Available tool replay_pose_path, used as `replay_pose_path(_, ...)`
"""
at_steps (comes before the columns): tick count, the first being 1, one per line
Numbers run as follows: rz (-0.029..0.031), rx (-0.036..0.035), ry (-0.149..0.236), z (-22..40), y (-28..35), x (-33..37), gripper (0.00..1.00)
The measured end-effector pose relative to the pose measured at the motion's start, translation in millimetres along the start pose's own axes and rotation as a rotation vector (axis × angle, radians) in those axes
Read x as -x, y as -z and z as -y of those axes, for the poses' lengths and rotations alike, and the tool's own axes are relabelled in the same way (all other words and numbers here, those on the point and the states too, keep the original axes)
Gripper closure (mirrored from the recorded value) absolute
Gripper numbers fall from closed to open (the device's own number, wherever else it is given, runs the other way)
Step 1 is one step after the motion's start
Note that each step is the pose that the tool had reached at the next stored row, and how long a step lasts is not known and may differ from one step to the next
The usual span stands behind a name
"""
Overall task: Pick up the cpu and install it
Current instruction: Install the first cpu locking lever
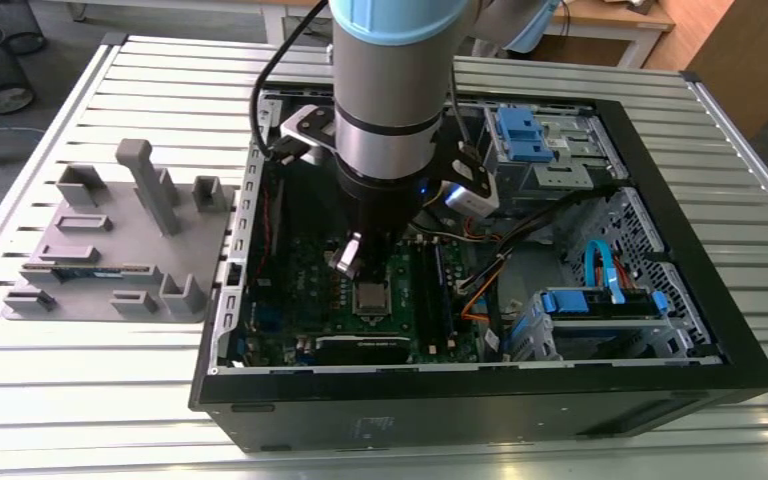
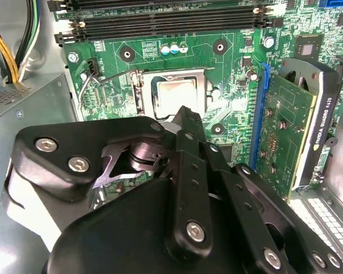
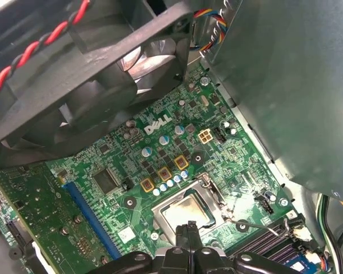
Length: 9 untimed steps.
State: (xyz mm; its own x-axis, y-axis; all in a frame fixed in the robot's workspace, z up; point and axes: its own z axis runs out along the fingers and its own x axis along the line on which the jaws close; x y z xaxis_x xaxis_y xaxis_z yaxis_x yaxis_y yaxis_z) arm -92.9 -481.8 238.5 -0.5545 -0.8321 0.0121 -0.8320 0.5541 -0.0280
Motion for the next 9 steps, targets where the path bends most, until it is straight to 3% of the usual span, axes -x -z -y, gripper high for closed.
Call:
replay_pose_path(1, 0.0037, 0.0026, 0.000, 0.0, 0.3, -0.1, 0.89)
replay_pose_path(3, 0.0205, 0.0137, 0.000, 0.0, 0.5, 0.0, 0.89)
replay_pose_path(4, 0.0244, 0.0165, 0.000, 0.0, 1.2, 0.0, 0.89)
replay_pose_path(9, 0.0302, 0.0202, -0.001, 0.2, 8.1, -0.1, 0.89)
